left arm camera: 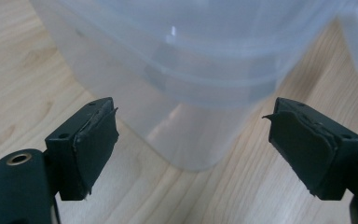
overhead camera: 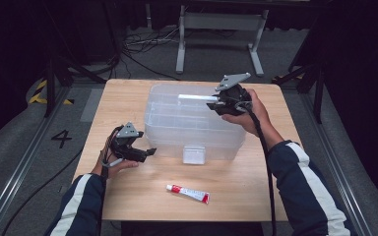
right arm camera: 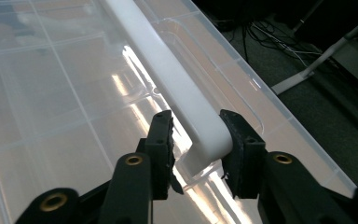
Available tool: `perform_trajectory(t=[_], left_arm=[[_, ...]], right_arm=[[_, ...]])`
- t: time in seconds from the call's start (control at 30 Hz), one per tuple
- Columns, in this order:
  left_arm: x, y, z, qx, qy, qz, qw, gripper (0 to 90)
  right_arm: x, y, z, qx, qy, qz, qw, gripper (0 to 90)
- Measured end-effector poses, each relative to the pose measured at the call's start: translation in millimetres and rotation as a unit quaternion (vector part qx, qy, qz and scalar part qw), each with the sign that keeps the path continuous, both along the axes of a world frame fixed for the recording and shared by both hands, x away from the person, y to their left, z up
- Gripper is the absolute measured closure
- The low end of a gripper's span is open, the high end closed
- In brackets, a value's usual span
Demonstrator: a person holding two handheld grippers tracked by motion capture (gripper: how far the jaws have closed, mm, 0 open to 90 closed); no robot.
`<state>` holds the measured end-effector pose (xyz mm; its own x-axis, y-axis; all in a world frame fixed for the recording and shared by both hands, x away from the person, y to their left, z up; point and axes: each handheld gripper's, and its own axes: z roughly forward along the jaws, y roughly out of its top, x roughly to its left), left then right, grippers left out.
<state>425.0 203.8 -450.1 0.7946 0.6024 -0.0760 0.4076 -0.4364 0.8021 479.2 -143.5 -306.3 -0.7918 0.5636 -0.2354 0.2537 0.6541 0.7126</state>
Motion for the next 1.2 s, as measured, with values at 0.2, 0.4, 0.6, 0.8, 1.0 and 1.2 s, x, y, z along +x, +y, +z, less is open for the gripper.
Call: perform_trajectory(t=[0.2, 0.4, 0.6, 0.8, 1.0, 1.2], left_arm=[[4.0, -11.5, 4.8, 0.006, -0.011, 0.000, 0.9999, 13.6], [5.6, -15.8, 5.1, 0.014, -0.003, 0.006, 0.9999, 9.5], [-0.4, -15.4, 6.9, 0.021, -0.001, 0.005, 0.9998, 10.9], [-10.9, -14.8, 8.8, 0.030, -0.008, 0.008, 0.9995, 14.1], [-13.9, -13.2, 8.5, 0.033, -0.021, 0.006, 0.9992, 16.6], [-16.8, -3.1, 9.7, 0.023, -0.022, -0.004, 0.9995, 25.0]], right_arm=[[0.9, 0.0, -0.3, -0.002, -0.003, -0.005, 1.0000, 71.5], [-1.0, 2.6, -0.7, -0.013, -0.014, -0.006, 0.9998, 71.8], [-4.9, 2.9, -1.2, -0.013, -0.016, -0.004, 0.9998, 71.9], [-12.2, 1.3, -1.3, -0.010, -0.016, 0.004, 0.9998, 72.1], [-12.7, 1.0, -0.7, -0.012, -0.020, 0.005, 0.9997, 72.2], [-9.5, -2.1, 1.6, -0.009, -0.016, 0.011, 0.9998, 72.2]])
